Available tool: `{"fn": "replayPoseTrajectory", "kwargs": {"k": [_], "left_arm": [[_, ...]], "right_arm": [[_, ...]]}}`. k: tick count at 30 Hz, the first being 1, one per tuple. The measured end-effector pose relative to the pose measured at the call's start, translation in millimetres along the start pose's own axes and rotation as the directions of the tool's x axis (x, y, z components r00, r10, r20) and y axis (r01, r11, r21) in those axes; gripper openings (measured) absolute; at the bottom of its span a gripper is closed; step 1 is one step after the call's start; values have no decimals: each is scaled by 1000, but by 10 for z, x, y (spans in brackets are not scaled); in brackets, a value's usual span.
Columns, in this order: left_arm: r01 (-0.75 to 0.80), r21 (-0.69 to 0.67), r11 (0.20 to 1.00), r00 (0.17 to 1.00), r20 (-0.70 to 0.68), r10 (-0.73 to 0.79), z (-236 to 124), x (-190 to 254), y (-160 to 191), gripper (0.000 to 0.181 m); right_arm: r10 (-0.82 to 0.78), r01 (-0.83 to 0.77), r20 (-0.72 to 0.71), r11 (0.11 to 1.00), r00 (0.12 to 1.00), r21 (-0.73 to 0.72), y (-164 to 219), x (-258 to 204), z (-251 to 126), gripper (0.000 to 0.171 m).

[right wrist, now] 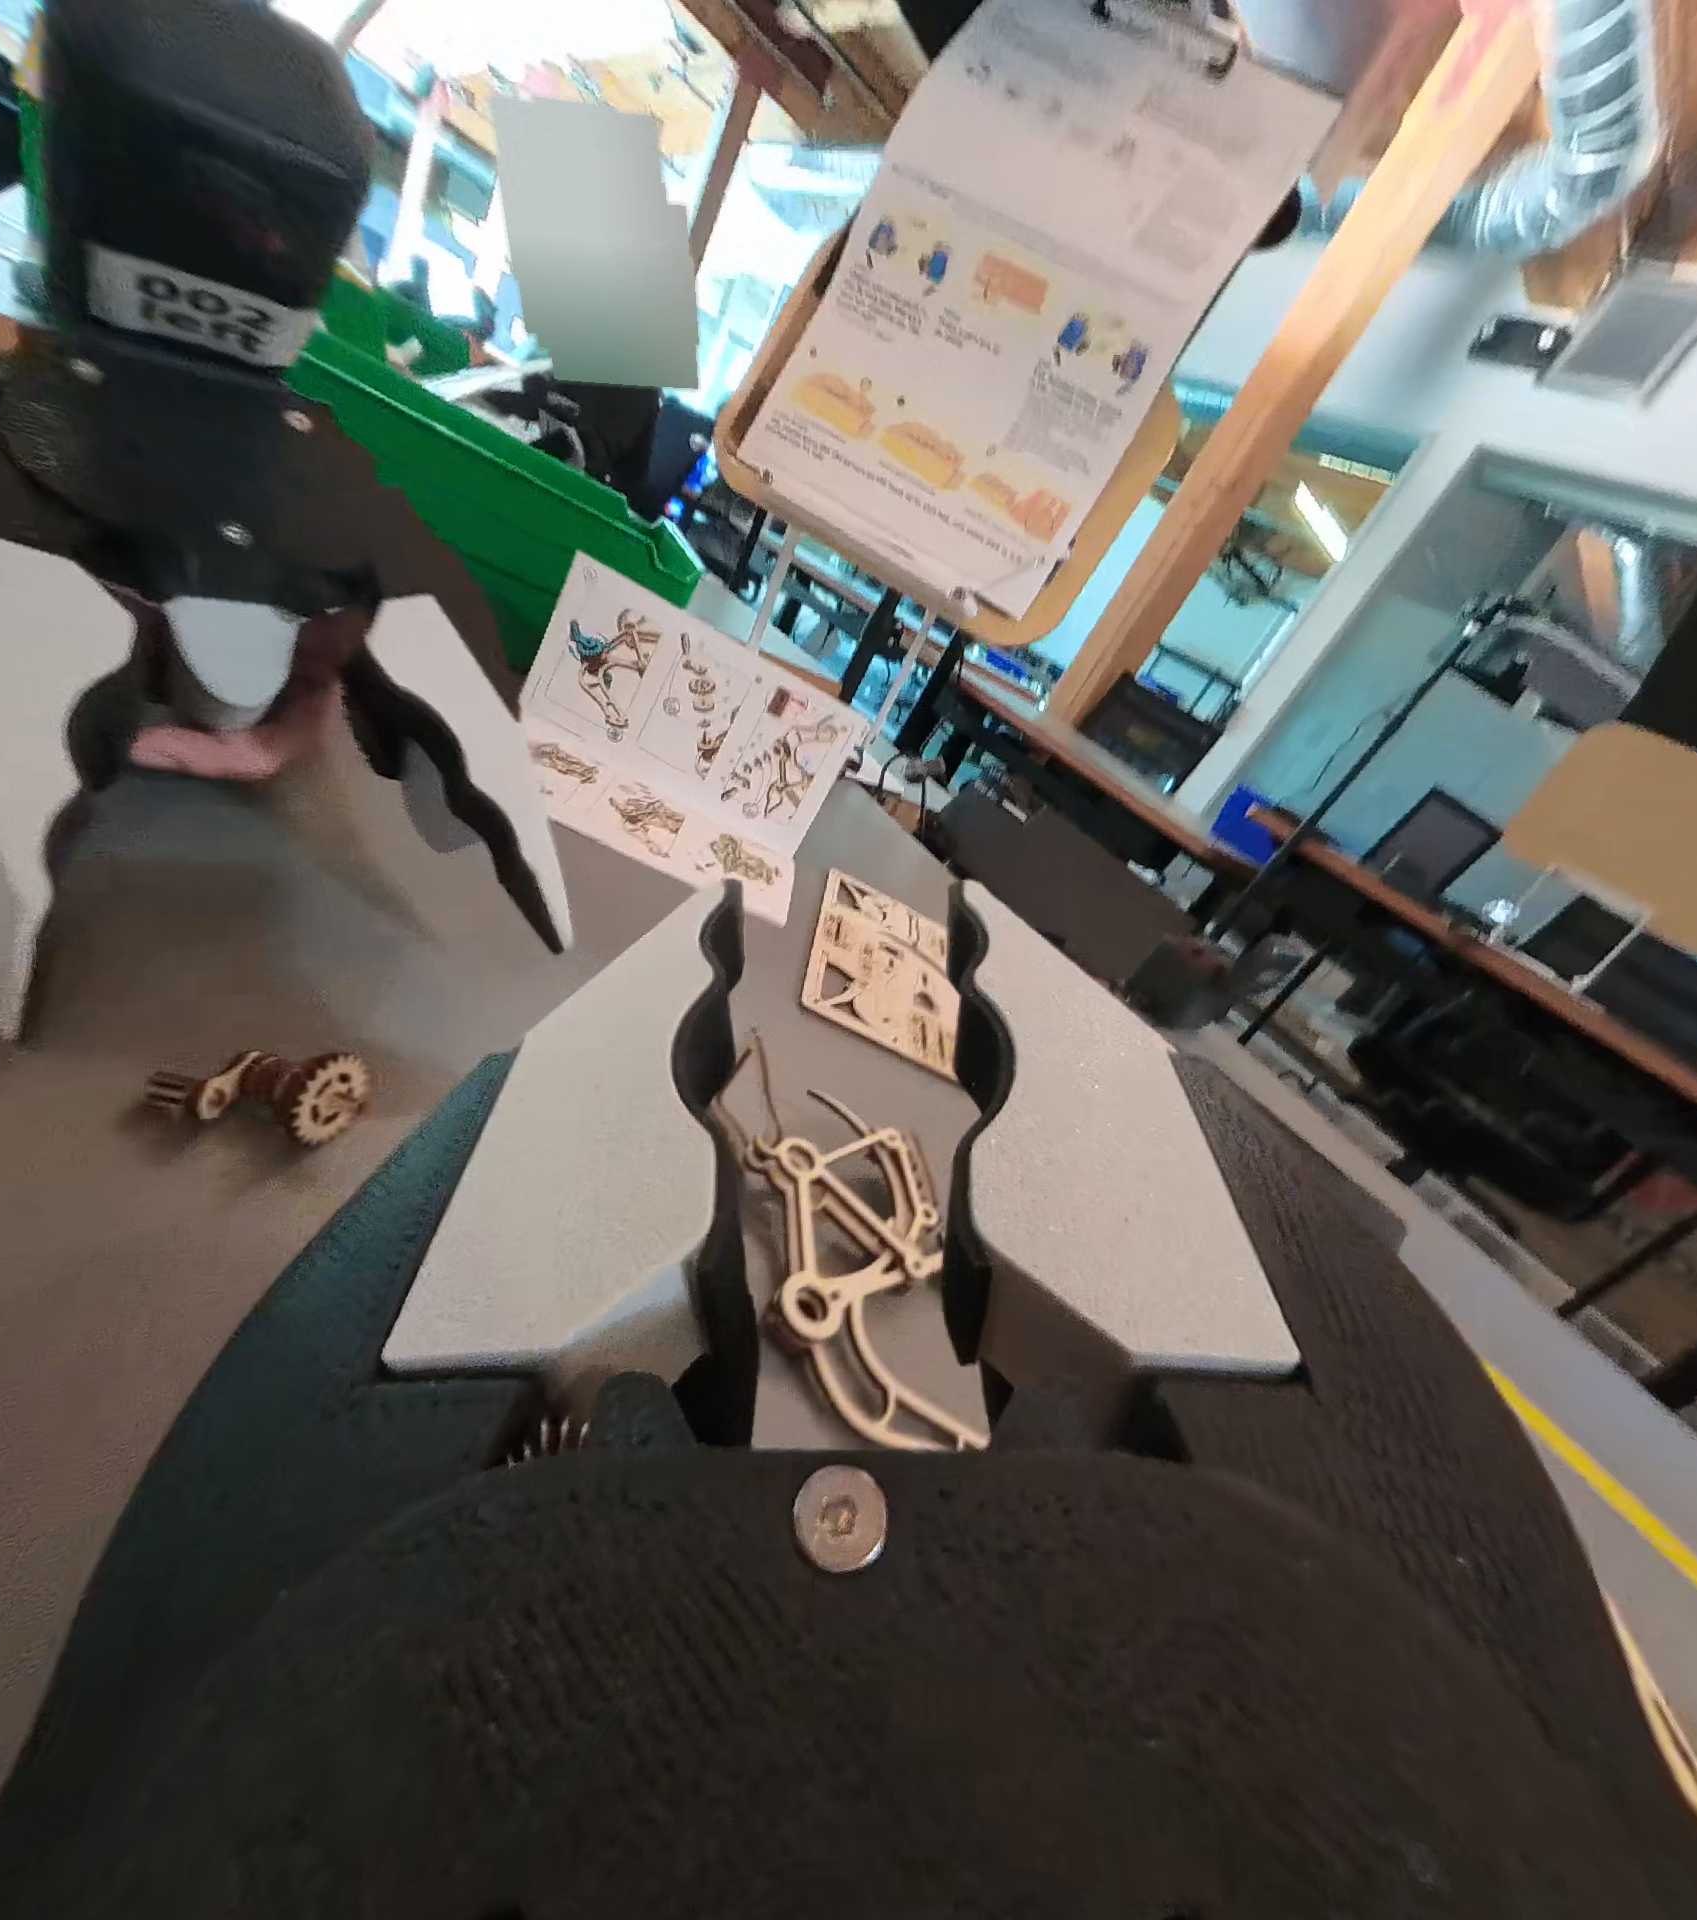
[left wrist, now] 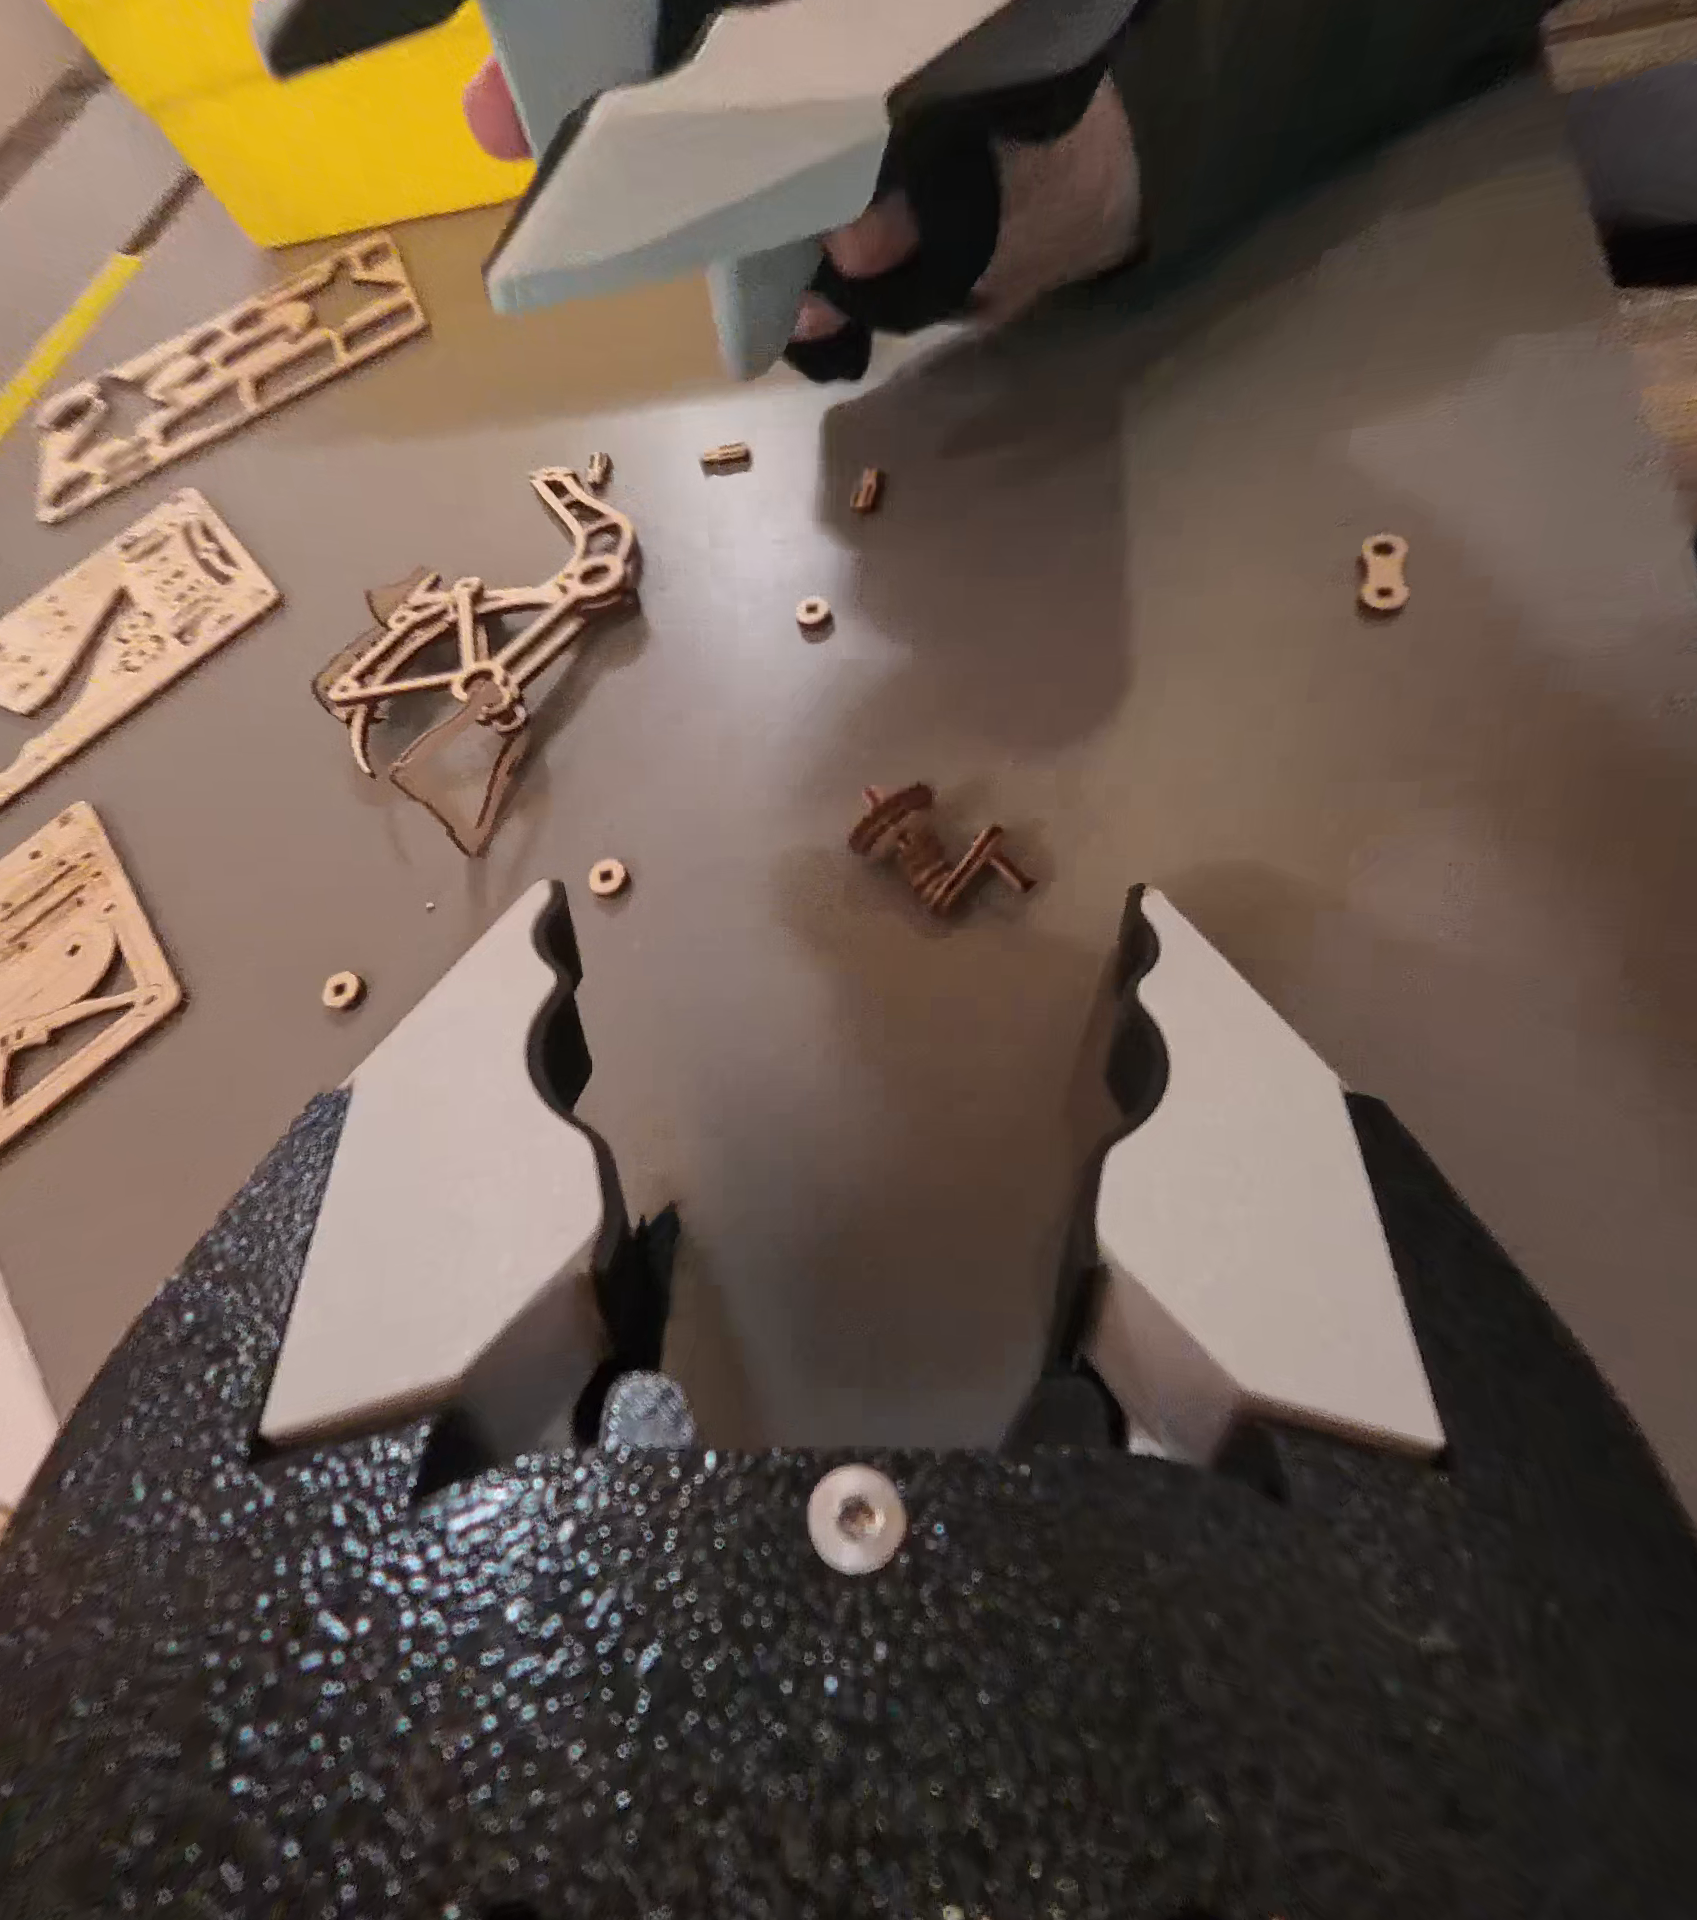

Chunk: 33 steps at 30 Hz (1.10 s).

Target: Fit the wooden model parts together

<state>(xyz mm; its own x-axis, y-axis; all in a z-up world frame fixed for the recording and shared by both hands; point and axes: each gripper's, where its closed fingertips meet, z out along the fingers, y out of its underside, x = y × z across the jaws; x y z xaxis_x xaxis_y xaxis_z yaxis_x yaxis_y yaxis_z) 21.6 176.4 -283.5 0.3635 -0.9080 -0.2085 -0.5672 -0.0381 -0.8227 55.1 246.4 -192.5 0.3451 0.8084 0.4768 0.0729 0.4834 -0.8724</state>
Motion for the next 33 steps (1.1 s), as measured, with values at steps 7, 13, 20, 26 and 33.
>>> {"fn": "replayPoseTrajectory", "kwargs": {"k": [7,13,20,26,33], "left_arm": [[-128,272,954,978,195,76,-278,-91,-385,85],[-198,431,880,959,271,83,-508,-150,-585,75],[-436,417,798,834,521,183,-514,-187,-792,100],[-513,478,713,847,414,333,-306,36,-899,80],[-372,607,702,921,335,198,-451,-128,-967,69]], "right_arm": [[12,-14,15,989,1000,144,-180,54,-92,31],[54,-64,59,982,997,178,-224,16,-150,26],[45,-63,99,982,994,179,-215,-66,-137,24],[44,-56,79,987,996,149,-120,-9,-56,21],[76,-87,75,983,994,161,-122,39,-77,20]]}}
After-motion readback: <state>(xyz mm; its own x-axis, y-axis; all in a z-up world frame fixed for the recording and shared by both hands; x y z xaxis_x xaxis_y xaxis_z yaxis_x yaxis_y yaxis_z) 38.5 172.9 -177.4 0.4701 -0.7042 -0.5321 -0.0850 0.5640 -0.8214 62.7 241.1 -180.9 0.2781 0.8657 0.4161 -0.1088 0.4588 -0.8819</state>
